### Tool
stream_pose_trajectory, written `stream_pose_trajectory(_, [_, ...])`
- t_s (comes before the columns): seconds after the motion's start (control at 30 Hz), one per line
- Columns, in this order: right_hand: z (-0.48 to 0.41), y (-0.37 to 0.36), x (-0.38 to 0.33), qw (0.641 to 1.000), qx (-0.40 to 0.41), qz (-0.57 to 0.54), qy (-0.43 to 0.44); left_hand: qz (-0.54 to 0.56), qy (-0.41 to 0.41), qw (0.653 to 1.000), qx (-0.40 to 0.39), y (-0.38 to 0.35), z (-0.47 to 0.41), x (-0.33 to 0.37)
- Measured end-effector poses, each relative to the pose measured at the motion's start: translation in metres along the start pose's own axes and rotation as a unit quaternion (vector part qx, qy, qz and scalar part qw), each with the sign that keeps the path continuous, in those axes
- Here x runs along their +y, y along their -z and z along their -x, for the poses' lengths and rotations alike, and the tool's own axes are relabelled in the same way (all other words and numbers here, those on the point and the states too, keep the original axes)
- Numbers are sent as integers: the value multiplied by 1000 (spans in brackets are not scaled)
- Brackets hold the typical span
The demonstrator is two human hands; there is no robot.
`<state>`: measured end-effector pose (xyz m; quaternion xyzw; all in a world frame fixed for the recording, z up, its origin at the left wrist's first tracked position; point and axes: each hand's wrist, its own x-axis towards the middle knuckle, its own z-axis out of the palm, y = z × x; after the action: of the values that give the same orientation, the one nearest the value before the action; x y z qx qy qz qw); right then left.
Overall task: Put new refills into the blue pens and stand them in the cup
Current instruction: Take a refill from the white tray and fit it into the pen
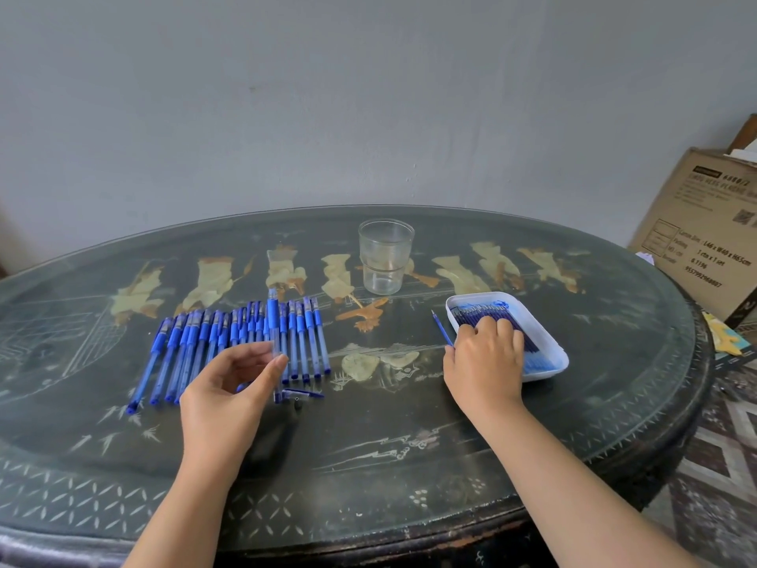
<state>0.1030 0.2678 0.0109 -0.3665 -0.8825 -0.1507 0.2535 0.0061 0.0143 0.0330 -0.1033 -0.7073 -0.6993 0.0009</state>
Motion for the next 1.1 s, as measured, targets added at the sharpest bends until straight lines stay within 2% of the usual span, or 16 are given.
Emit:
stream_pose_trajectory(0.13, [0, 4, -1, 999, 6, -32, -1, -1, 3, 1000, 0, 0, 0, 0])
stream_pose_trajectory(0.27, [-14, 14, 12, 987, 24, -150, -60, 2, 4, 1000, -1, 1, 0, -1])
stream_pose_trajectory(0.33, [-30, 15, 28, 977, -41, -177, -113, 3, 5, 1000, -4, 1, 0, -1])
stream_pose_trajectory(0.43, [-47, 7, 47, 938, -231, -214, -143, -1, 5, 1000, -5, 1, 0, -1])
stream_pose_trajectory(0.5, [-50, 4, 49, 921, -291, -212, -146, -2, 4, 1000, -4, 0, 0, -1])
stream_pose_trajectory(0.57, [-50, 5, 48, 921, -315, -188, -130, -4, 2, 1000, -4, 0, 0, -1])
stream_pose_trajectory(0.8, [-45, 14, 41, 950, -271, -135, -81, -3, 0, 1000, -6, 0, -1, -4])
stream_pose_trajectory(1.1, [-46, 19, 38, 944, -274, -153, -99, -5, -13, 1000, -8, 0, -1, -4])
